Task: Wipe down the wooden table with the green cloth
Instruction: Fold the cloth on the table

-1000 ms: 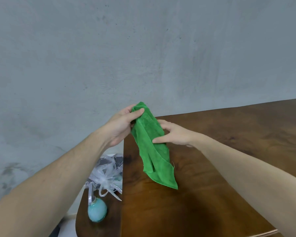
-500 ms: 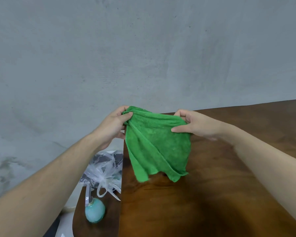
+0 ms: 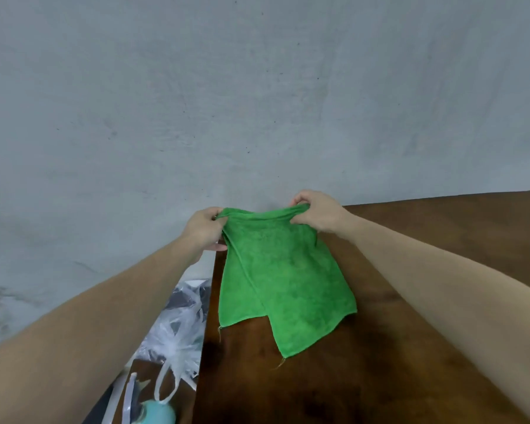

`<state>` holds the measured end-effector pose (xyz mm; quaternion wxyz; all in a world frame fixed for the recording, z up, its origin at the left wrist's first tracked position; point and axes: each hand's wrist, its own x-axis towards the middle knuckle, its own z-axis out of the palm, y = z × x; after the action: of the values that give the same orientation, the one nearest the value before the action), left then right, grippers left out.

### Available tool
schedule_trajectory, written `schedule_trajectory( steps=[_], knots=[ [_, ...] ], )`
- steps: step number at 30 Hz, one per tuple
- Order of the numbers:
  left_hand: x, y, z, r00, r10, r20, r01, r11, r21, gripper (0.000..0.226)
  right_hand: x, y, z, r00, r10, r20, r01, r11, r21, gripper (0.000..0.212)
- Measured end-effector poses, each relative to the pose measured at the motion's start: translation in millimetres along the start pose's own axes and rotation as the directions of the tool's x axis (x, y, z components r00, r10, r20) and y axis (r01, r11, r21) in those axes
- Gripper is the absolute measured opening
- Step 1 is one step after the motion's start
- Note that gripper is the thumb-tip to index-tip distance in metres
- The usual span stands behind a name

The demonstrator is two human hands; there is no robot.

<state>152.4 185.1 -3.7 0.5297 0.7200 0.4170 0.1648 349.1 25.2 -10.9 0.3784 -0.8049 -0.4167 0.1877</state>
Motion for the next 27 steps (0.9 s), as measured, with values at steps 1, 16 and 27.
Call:
schedule_trajectory(
  steps=[1, 16, 27],
  knots=[
    [13.8, -0.1, 4.6, 0.999, 0.006, -0.040, -0.007, 1.000, -0.020, 0.021, 14.4, 6.1, 4.7, 0.999, -0.016, -0.048, 0.015, 0.999, -0.038, 0.024],
    [-8.4, -40.6, 32.0, 0.973, 0.233, -0.002, -0.195, 0.822, 0.535, 0.037, -54.7, 21.0, 28.2, 0.798, -0.424, 0.428, 0.557, 0.790, -0.257, 0.053],
    [-39.8, -20.1, 30.8, 1.000, -0.010, 0.018, 0.005, 0.970, 0.243, 0.035, -77.3, -6.0, 43.1, 0.949, -0.314, 0.034, 0.306, 0.940, 0.152, 0.006]
  ],
)
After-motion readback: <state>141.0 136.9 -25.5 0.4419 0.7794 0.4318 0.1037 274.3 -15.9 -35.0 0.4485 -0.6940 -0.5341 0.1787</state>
